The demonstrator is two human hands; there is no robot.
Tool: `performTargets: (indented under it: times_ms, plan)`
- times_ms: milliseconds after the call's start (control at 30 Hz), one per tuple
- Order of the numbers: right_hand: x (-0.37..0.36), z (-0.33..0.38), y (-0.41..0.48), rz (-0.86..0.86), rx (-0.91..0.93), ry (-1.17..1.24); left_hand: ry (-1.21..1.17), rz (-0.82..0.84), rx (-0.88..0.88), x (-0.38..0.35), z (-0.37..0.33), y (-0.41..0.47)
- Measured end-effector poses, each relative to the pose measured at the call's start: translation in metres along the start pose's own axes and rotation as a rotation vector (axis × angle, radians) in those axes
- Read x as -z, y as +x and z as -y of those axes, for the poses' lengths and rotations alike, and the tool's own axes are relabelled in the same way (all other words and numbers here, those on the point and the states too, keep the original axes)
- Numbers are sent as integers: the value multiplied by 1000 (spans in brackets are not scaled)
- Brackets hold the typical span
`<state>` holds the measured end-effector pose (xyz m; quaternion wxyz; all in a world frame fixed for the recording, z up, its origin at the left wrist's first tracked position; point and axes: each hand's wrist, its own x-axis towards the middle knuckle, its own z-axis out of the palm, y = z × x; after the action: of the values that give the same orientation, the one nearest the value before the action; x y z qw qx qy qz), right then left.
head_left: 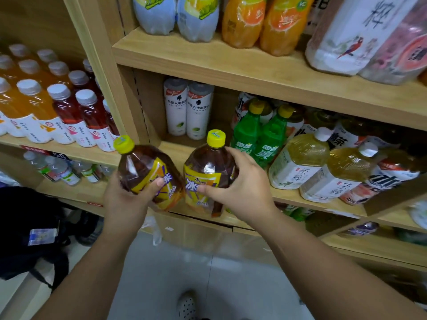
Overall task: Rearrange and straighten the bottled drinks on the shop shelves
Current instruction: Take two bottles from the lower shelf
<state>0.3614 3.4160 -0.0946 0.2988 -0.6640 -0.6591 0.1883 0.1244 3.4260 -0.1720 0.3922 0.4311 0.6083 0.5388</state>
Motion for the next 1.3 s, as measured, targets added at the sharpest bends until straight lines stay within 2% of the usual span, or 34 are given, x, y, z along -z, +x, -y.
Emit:
performTargets:
  times_ms: [100,233,467,633,867,1067,1300]
  plan:
    - [25,-19,-25,63,-36,131,-25,53,25,-5,-17,-31]
    - [51,-79,-66,72,-204,329,-30,154,42,-37,-26,-80]
    - [137,-215,-157,-41,-307,326,7,303,57,-150,-13,-189]
    - [207,-308,-229,-117,-429,405,53,413,138,-231,6,-269]
    - [279,-389,-300,-169,-627,517,105,626,164,-339,6,-347]
    - [295,-452,-312,-239,-724,492,165,738,168,-418,21,-350]
    - [323,-517,-308,-210,-737,277,201,871,187,-506,36,-347]
